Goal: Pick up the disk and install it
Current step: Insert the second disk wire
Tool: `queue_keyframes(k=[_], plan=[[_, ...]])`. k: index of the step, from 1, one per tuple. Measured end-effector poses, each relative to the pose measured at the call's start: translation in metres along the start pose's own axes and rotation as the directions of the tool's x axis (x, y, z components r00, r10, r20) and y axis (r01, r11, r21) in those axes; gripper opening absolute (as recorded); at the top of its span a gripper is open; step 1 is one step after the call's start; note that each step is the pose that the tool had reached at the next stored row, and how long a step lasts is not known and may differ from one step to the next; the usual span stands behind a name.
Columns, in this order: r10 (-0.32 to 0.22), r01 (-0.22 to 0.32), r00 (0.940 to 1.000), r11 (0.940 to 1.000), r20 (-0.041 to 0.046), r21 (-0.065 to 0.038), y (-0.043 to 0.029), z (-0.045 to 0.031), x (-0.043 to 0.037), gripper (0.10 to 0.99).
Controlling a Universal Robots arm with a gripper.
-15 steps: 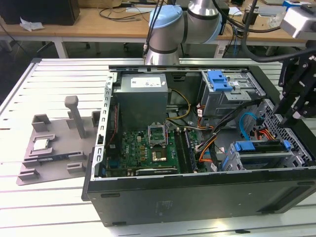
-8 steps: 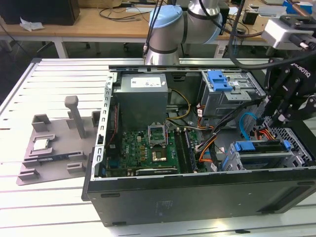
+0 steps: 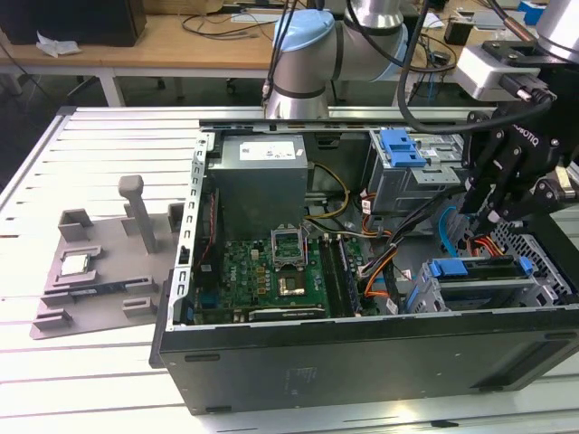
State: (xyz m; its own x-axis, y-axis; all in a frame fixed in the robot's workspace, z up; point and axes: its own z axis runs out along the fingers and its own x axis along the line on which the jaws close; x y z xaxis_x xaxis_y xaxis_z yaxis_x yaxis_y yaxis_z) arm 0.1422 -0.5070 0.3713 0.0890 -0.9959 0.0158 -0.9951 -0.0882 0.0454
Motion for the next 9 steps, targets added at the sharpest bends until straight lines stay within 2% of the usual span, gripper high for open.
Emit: queue_keyframes(k=[2,5,7,9], plan=[[0.0,0.0,1.0,1.0,0.0001,0.0,0.0,0.0,0.0,0.345],[0.0,0.0,1.0,1.0,0.0001,0.0,0.0,0.0001,0.0,0.161],[0.0,0.0,1.0,1.0,0.0002,0.0,0.0,0.0001,0.0,0.161],[0.0,0.0,1.0,1.0,0.0,0.0,0.0005,0.0003,0.0059,0.161]])
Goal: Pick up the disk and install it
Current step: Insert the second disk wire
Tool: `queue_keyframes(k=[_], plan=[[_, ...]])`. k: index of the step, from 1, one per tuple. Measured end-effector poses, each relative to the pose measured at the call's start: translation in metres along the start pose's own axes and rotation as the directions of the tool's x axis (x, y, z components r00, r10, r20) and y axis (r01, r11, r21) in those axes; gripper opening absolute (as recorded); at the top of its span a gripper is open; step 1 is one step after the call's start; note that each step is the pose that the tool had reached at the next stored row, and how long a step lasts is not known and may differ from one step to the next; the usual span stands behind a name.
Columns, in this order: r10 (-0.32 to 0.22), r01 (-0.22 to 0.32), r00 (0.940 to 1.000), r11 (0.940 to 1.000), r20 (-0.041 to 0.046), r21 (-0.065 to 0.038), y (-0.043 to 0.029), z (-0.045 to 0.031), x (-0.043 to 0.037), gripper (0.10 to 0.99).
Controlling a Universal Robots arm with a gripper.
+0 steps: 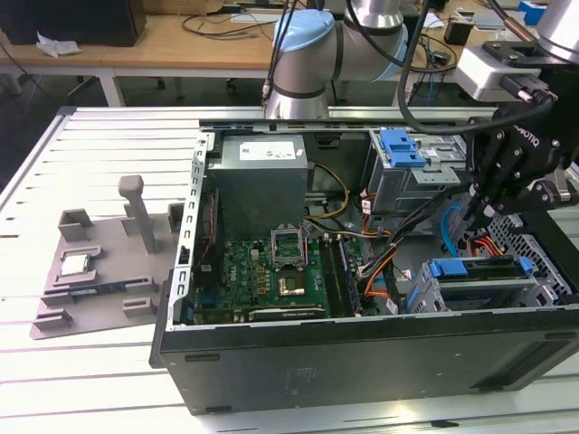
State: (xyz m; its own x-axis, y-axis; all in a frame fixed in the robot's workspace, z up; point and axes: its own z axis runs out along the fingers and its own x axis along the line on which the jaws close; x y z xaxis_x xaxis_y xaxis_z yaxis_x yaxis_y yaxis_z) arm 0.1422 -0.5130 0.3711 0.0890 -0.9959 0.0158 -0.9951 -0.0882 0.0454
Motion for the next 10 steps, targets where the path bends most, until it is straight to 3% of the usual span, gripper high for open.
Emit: queue_keyframes(k=[3,5,10], plan=[[0.0,0.0,1.0,1.0,-0.002,0.0,0.0011,0.0012,0.0123,0.161],[0.0,0.0,1.0,1.0,-0.0016,0.0,0.0012,0.0074,0.0202,0.161],[0.0,0.0,1.0,1.0,-0.0038,-0.001,-0.006,0.0163,0.0218,0.161]])
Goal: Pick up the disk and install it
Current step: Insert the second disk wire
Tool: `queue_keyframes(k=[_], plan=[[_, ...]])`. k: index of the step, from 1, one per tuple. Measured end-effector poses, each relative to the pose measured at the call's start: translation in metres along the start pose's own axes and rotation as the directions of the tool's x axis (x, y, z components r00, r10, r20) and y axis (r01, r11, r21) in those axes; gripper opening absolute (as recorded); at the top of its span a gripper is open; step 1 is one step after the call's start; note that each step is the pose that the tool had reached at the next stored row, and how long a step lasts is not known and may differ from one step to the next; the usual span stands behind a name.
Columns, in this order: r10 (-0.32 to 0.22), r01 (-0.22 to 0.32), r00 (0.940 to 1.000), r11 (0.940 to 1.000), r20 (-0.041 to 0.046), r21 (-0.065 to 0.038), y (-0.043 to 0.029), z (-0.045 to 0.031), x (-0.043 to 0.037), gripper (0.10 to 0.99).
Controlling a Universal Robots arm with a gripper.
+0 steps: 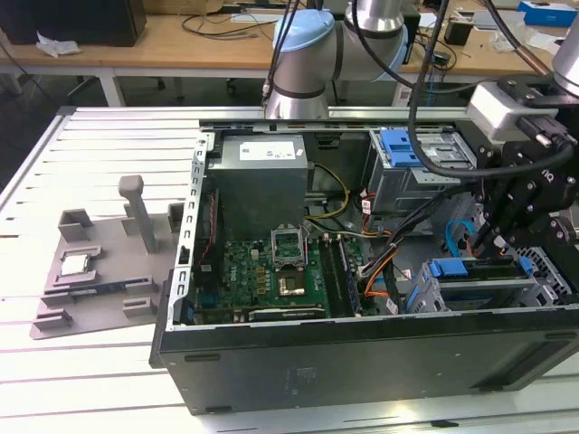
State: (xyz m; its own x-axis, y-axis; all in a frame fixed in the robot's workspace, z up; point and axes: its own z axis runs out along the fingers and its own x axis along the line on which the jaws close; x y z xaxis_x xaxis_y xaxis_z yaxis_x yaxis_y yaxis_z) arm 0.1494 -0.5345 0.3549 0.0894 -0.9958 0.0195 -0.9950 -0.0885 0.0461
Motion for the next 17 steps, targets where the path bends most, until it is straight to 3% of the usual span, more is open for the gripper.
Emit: queue_keyframes(k=[5,17], plan=[[0.0,0.0,1.0,1.0,-0.003,0.0,-0.0051,0.0046,0.0003,0.161],[-0.001,0.001,1.0,1.0,-0.0036,0.0,-0.0075,0.0159,0.0002,0.161]])
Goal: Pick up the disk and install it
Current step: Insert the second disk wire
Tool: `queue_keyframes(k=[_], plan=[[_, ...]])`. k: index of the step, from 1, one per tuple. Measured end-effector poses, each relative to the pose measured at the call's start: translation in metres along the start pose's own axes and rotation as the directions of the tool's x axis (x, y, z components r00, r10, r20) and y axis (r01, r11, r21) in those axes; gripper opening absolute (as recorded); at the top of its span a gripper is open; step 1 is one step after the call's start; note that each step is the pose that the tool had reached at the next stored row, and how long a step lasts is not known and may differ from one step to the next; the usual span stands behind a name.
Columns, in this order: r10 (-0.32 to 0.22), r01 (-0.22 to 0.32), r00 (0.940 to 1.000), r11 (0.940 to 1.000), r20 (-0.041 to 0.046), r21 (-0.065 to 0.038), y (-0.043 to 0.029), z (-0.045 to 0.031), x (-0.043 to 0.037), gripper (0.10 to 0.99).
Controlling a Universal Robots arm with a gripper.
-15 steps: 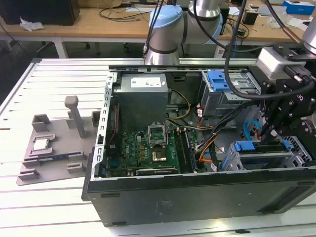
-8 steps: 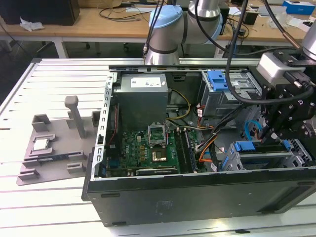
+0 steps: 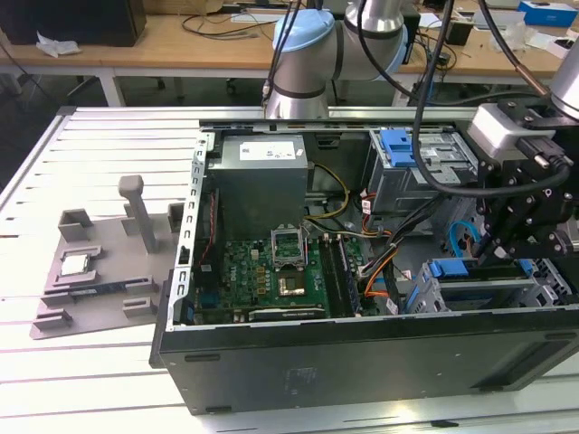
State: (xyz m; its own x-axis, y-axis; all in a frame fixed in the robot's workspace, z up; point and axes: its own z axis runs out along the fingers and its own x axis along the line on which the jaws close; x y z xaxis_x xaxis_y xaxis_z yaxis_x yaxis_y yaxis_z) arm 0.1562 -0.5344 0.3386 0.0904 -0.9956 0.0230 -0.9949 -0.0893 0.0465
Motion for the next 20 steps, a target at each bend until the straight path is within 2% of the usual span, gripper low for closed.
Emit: queue_keyframes(k=[1,2,3,4,9,10,12,13,20], plan=[[0.0,0.0,1.0,1.0,0.0008,0.0,0.0,0.0004,-0.0001,0.161],[0.0,0.0,1.0,1.0,0.0008,0.0,0.0001,0.0005,-0.0001,0.227],[0.0,0.0,1.0,1.0,0.001,0.0,0.0002,0.0006,-0.0001,0.227],[0.0,0.0,1.0,1.0,0.0005,0.0,0.0002,-0.0003,0.0,0.298],[0.0,0.0,1.0,1.0,-0.0016,0.0,0.0013,-0.0266,-0.001,0.286],[0.0,0.0,1.0,1.0,-0.0026,0.0,0.0014,-0.0302,-0.0011,0.22],[0.0,0.0,1.0,1.0,-0.0074,-0.001,0.0021,-0.0454,-0.0015,0.106],[0.0,0.0,1.0,1.0,-0.0082,-0.001,0.0022,-0.0477,-0.0015,0.106],[0.0,0.0,1.0,1.0,-0.0088,-0.001,0.0022,-0.0481,-0.0015,0.106]])
